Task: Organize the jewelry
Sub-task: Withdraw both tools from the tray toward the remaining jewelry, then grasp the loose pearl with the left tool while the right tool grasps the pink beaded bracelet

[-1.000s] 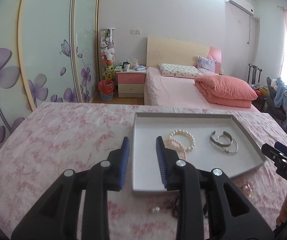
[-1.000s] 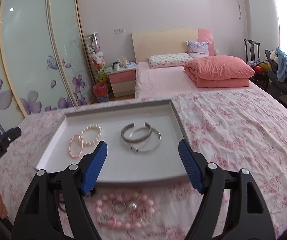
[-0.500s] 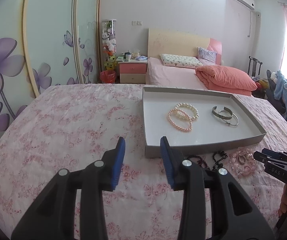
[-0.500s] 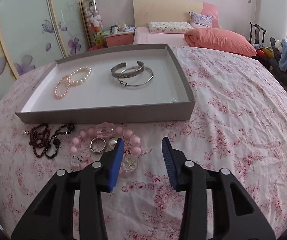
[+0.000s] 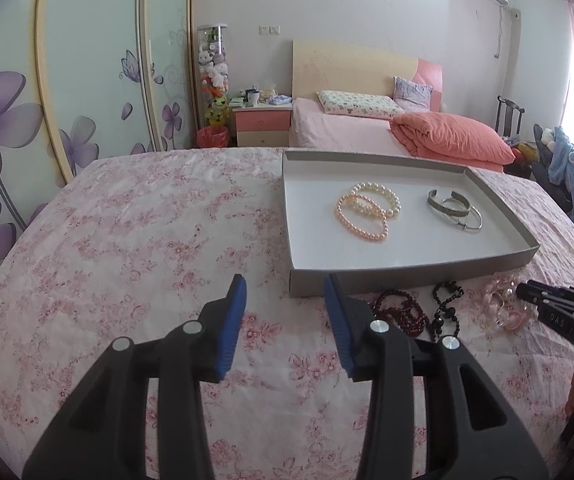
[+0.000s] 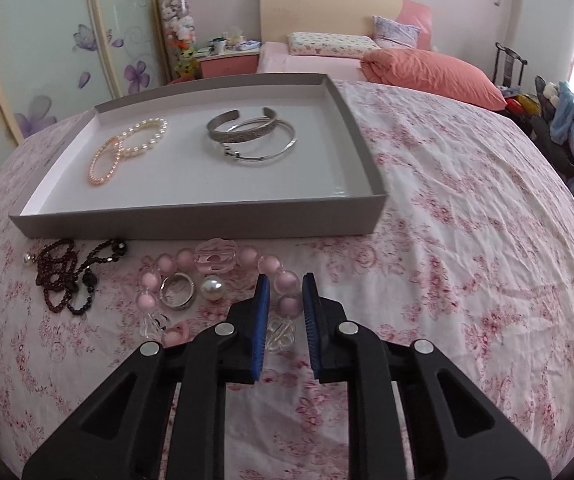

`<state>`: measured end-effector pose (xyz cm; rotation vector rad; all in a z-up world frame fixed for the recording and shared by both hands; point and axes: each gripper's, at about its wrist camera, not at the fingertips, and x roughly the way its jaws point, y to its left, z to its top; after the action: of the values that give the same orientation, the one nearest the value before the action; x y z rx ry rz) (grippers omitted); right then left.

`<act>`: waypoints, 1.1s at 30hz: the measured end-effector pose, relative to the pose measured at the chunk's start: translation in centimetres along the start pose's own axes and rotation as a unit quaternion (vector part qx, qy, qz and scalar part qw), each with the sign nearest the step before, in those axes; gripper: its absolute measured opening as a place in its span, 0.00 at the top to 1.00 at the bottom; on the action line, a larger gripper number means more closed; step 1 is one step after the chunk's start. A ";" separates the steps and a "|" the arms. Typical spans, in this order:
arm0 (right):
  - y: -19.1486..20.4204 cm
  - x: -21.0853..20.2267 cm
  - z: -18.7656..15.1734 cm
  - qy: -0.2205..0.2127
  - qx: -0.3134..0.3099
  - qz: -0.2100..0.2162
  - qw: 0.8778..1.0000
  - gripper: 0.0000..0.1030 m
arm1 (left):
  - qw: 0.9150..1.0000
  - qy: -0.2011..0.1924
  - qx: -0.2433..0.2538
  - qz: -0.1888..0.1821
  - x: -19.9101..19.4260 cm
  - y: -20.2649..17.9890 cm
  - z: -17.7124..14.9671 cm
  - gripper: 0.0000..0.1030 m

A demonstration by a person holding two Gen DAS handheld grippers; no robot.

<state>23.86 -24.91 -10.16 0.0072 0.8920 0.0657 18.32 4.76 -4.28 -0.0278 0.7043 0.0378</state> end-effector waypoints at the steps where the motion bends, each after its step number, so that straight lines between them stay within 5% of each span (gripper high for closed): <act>1: 0.0 0.0 0.0 0.000 0.000 0.000 1.000 0.82 | 1.000 0.004 0.002 -0.001 0.2 -0.1 -0.1 0.60; 17: -0.2 0.0 0.0 -0.003 -0.001 0.003 1.000 0.84 | 0.995 0.082 0.064 -0.010 4.5 -3.6 -1.5 0.55; 28: -0.2 0.0 0.2 -0.002 0.001 0.006 1.000 0.84 | 0.994 0.095 0.058 -0.014 6.0 -4.5 -1.2 0.85; 33: -0.2 0.0 0.2 -0.003 0.002 0.007 1.000 0.85 | 0.994 0.095 0.054 -0.012 5.9 -4.4 -1.2 0.86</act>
<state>24.06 -25.12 -10.06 0.0180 0.8869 0.0776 22.21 0.43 -8.92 0.0642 0.8957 -0.0256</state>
